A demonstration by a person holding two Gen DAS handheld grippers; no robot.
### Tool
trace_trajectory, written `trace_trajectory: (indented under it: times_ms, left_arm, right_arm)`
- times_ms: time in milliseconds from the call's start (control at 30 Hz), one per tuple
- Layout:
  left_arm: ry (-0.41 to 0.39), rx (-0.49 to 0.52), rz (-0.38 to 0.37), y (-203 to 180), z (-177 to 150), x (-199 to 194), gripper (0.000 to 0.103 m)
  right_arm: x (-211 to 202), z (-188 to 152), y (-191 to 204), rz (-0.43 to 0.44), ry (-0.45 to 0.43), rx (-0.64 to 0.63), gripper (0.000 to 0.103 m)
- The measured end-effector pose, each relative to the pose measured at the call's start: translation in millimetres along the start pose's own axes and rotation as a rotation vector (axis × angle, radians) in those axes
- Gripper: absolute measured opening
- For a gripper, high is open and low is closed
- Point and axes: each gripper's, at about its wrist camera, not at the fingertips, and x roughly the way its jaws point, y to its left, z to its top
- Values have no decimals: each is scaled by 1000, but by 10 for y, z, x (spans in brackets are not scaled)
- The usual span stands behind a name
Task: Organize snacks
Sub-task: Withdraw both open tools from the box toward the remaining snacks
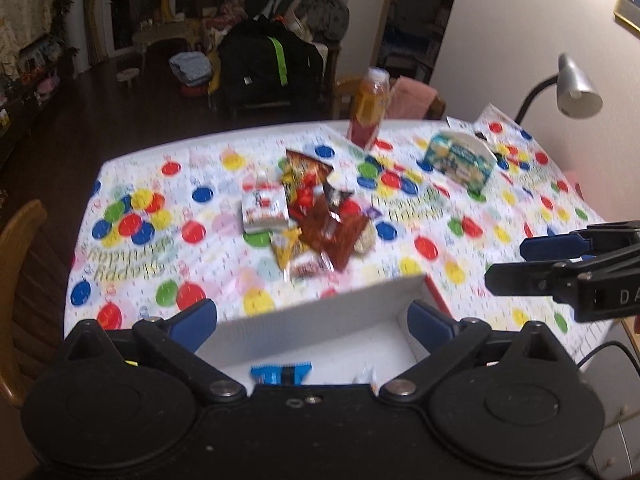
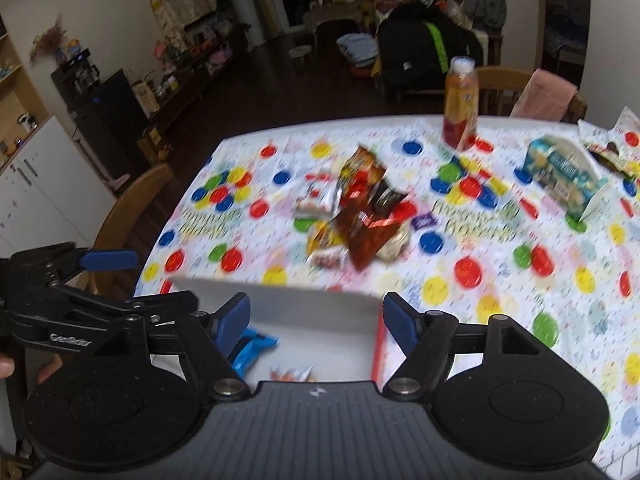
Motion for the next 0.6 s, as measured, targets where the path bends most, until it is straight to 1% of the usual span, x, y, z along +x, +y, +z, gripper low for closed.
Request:
trace_trajectory:
  times_ms: [100, 200, 367, 600]
  left_arm:
    - [-22, -6, 19, -4, 129, 47, 102]
    - [-24, -18, 42, 17, 253, 154, 102]
    - [-3, -60, 73, 97, 429, 404, 102]
    - [36, -121, 108, 218, 614, 840, 102]
  right_arm:
    - [37, 153, -127, 9, 0, 24, 73]
    - [105, 303, -234, 7, 2, 32, 73]
    - [251, 540, -357, 13, 2, 0, 73]
    - [623, 888, -507, 28, 57, -37, 73]
